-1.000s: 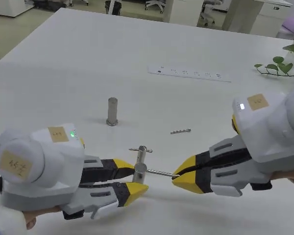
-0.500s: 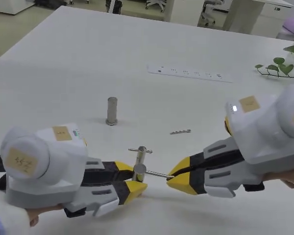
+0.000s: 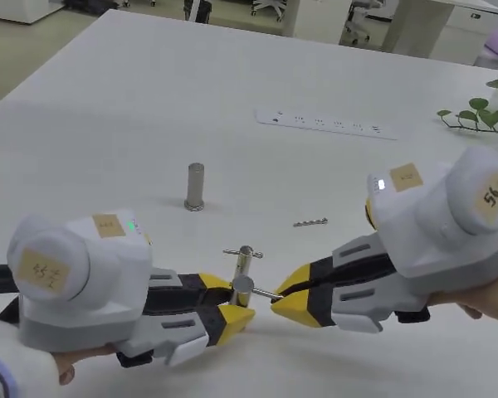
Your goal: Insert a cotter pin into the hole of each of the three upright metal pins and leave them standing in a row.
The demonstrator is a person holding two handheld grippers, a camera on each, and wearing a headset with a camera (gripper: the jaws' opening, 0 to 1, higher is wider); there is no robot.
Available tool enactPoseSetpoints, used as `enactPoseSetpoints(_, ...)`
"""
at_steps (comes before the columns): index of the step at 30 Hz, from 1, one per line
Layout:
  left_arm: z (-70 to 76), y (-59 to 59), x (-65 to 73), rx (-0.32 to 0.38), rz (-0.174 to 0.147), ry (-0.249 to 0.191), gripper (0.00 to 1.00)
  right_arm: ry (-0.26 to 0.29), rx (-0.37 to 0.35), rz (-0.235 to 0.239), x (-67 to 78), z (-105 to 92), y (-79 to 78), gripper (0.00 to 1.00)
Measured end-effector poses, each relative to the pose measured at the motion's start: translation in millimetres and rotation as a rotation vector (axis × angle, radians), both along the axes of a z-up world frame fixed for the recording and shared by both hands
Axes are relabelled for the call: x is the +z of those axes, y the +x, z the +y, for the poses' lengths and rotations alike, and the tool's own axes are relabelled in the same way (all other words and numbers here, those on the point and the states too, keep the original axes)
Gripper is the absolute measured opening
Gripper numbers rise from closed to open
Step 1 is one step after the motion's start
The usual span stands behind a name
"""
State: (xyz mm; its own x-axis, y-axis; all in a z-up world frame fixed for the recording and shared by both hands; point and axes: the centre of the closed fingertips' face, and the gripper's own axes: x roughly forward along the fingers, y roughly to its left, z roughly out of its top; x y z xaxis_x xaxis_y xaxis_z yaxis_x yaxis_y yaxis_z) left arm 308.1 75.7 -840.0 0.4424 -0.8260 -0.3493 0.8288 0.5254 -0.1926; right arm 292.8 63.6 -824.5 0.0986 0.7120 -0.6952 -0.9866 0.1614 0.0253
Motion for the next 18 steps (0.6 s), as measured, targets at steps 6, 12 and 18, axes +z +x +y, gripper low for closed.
enactPoseSetpoints(6,-0.4,-0.3,-1.1,-0.002,0.008,-0.01,0.13,0.009,0.002,0.007,0.5,5.8,0.3,0.04)
enactPoseSetpoints(12,-0.1,-0.6,-3.0,0.005,0.016,-0.016,0.13,0.0,0.015,0.01,-0.6,8.8,0.0,0.06)
enactPoseSetpoints(18,-0.7,-0.8,-4.3,0.007,0.017,-0.01,0.13,-0.017,0.005,0.002,-1.1,-1.7,-0.4,0.12)
